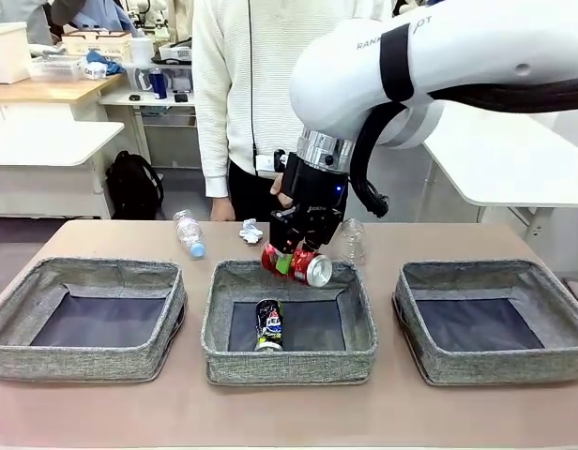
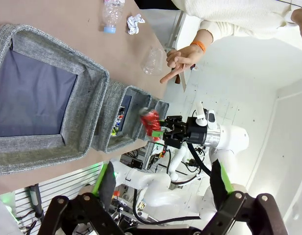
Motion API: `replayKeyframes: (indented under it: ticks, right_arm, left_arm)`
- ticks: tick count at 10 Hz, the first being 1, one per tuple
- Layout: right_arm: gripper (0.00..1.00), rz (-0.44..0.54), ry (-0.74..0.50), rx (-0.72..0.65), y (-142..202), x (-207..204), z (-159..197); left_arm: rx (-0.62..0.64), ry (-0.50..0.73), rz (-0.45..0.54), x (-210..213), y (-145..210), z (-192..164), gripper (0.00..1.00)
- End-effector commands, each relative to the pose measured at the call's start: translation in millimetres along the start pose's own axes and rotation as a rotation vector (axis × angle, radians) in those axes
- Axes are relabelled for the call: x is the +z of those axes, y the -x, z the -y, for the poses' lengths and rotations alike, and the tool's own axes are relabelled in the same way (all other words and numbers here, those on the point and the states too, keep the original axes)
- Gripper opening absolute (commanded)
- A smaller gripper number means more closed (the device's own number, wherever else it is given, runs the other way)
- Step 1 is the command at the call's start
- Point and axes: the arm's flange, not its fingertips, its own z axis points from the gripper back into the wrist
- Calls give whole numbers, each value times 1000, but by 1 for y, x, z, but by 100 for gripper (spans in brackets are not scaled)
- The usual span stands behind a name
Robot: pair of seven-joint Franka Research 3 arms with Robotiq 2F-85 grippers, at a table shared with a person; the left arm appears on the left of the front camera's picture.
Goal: Sort the waste into the appropriate baskets.
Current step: Place the picked waste into the Fabric basket indicated by the person.
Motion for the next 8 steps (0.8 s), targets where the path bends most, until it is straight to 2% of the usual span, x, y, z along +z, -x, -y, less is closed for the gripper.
replayKeyframes:
  ticks: [1, 2, 6, 7, 8]
  right_arm:
    - [94, 6, -24, 7, 3, 7, 2]
    - [100, 4, -26, 7, 3, 7, 2]
    - [100, 14, -88, -27, 5, 8, 8]
    - [100, 29, -194, -22, 6, 11, 12]
    - [100, 73, -352, -35, 11, 19, 18]
  left_arm:
    - [-15, -4, -1, 2, 2, 0, 100]
    - [-15, -4, -1, 2, 2, 0, 100]
    - [-15, -4, -1, 2, 2, 0, 100]
    - [-15, -4, -1, 2, 2, 0, 100]
    - [-15, -4, -1, 2, 2, 0, 100]
